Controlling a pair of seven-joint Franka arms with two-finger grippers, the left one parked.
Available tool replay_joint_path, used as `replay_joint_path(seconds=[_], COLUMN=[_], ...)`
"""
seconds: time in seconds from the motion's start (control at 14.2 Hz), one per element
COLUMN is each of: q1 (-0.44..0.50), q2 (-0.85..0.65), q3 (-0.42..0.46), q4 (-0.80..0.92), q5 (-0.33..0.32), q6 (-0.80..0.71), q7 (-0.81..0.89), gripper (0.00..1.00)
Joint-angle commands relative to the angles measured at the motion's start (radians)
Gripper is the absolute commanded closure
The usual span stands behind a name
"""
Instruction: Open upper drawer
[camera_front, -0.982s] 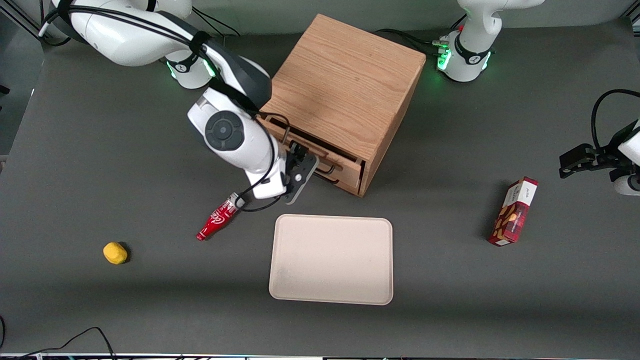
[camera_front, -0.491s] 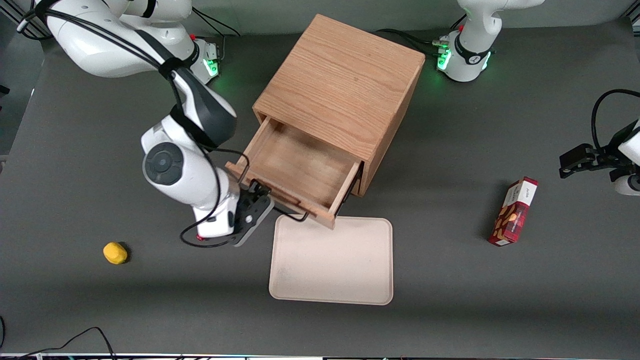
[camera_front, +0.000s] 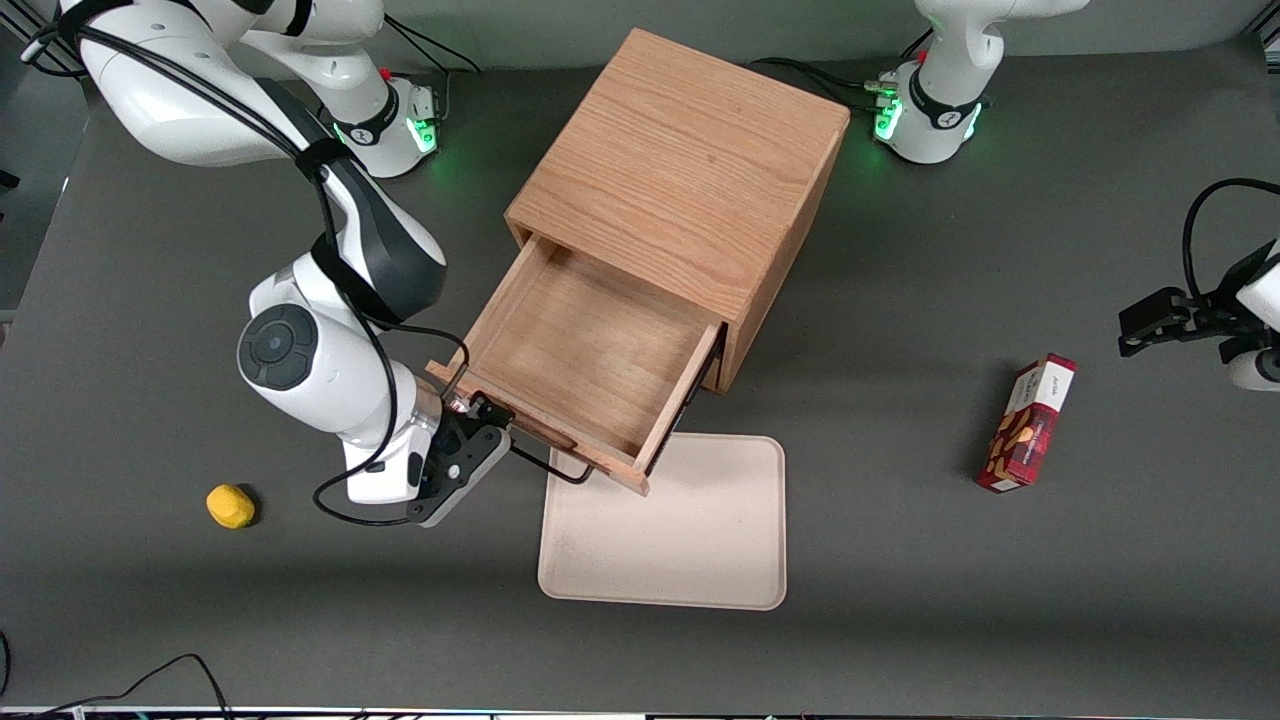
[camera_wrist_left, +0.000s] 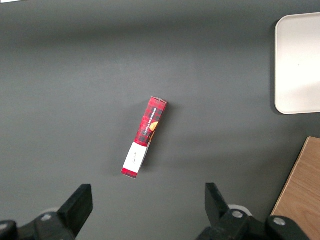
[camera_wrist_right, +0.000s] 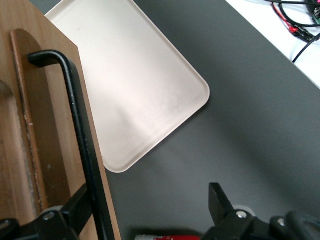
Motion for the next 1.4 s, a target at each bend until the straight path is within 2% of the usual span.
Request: replay_joint_path(seconds=[0.0,0.14,0.35,0.56,0.7,0.77,0.98,1.33], q1=[0.004,-0.012,-0.043,-0.076,-0.076,-0.078,-0.104,-0.121], q2=[-0.010,-0.110,-0.265,-0.384,-0.489,-0.530,-0.680,-0.702], q3=[-0.023,-0.077,-0.156,-0.263,-0.363,-0.383,-0.382,-0.377], q4=[0.057,0.047,-0.045,-0.109,-0.178,-0.221,-0.370,-0.368], q5=[0.042,0.111,0.104,0.127,0.226,0.237,0.277,0.274], q6=[-0.013,-0.037,-0.053,-0.153,-0.263,-0.327,-0.412,-0.437], q7=[-0.028,-0.026,-0.075,-0.107,-0.042,0.062,0.392,0.417], gripper=[0.00,0.00,0.00,0.00,0.00,0.00,0.00,0.00])
